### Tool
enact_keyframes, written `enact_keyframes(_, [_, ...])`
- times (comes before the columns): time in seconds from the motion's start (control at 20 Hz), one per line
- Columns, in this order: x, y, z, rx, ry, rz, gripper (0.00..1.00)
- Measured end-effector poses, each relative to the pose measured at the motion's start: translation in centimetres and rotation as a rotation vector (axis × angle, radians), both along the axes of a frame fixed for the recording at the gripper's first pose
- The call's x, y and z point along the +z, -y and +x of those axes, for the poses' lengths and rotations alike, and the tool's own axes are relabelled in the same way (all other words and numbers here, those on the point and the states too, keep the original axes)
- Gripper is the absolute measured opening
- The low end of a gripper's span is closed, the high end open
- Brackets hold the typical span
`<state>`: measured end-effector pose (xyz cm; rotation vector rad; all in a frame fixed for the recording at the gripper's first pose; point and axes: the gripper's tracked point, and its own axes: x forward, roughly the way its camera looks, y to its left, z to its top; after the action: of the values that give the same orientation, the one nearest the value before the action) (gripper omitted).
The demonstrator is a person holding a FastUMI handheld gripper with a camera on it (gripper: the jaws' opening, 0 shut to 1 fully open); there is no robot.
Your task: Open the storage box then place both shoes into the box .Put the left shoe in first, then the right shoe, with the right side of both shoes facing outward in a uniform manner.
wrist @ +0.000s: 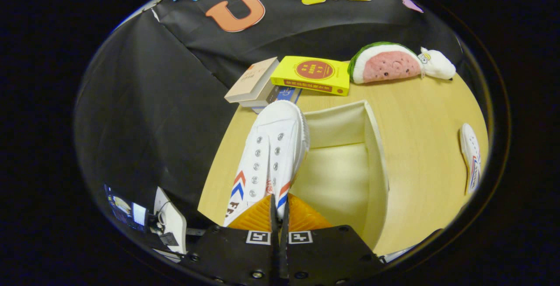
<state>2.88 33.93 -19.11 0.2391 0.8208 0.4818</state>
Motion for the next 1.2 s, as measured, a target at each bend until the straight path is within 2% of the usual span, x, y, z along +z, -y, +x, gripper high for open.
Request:
enact_keyframes(0.4, [-1.9, -0.2, 0.2, -0.026, 0.004, -0.046, 0.0])
enact_keyframes(0.8, [-2.9, -1.2, 0.2, 0.001, 0.004, -0.051, 0.02])
enact_keyframes(0.95, [-3.4, -1.2, 0.6, 0.015, 0.005, -0.063, 0.24])
enact_keyframes(1.05, [-3.5, -0.7, 0.7, 0.007, -0.01, -0.068, 0.88])
enact_keyframes(1.1, [-3.3, -0.5, 0.9, 0.001, -0.003, -0.066, 0.92])
enact_keyframes(1.2, [-2.2, 0.1, 1.0, -0.005, 0.037, -0.067, 0.92])
